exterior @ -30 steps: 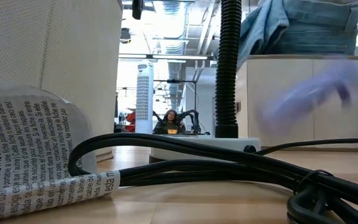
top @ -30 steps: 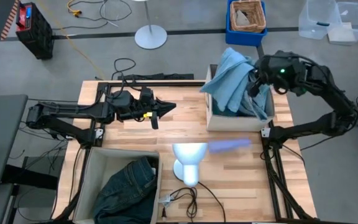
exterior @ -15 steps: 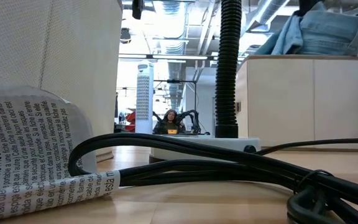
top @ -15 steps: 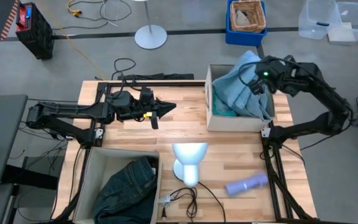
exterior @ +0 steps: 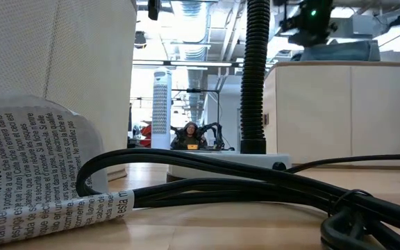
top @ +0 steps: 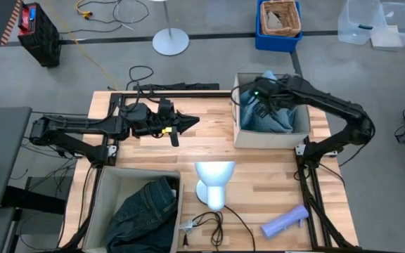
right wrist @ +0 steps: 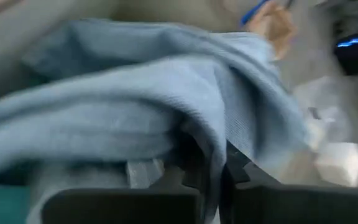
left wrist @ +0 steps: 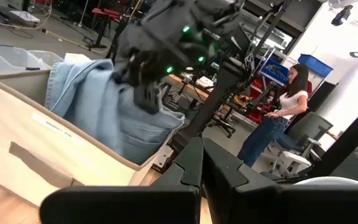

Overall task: Sort clothes
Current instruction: Put the light blue jeans into the top laundry organizer

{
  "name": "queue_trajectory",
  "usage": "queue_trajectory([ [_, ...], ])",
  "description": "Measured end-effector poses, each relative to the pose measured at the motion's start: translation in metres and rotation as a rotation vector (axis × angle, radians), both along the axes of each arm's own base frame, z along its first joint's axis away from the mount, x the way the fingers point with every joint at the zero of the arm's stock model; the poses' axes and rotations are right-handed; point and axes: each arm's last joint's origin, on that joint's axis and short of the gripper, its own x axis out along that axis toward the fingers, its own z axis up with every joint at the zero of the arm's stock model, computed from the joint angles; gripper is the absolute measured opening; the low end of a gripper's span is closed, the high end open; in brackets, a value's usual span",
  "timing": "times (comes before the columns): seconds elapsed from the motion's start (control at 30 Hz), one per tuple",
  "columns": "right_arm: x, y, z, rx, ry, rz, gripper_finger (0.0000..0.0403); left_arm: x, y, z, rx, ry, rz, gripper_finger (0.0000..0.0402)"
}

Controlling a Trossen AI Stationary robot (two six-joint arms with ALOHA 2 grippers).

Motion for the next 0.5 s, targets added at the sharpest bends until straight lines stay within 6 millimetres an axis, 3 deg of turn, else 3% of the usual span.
queue_trajectory([
  [0.13,0.01,-0.003,-0.017,0.105,-0.047,0.047,0.0086,0.0,0.0,0.0,0.001,0.0,0.0,0.0],
  [0.23,0.014,0.0,-0.016,0.102,-0.091,0.088,0.015,0.0,0.0,0.0,0.002,0.001,0.0,0.0],
  [0.37,0.003,0.008,0.008,0.025,-0.247,0.142,0.0224,0.0,0.0,0.0,0.012,0.003,0.0,0.0],
  [0.5,-0.025,0.019,0.032,-0.039,-0.358,0.159,0.0242,0.0,0.0,0.0,0.012,0.004,0.0,0.0],
])
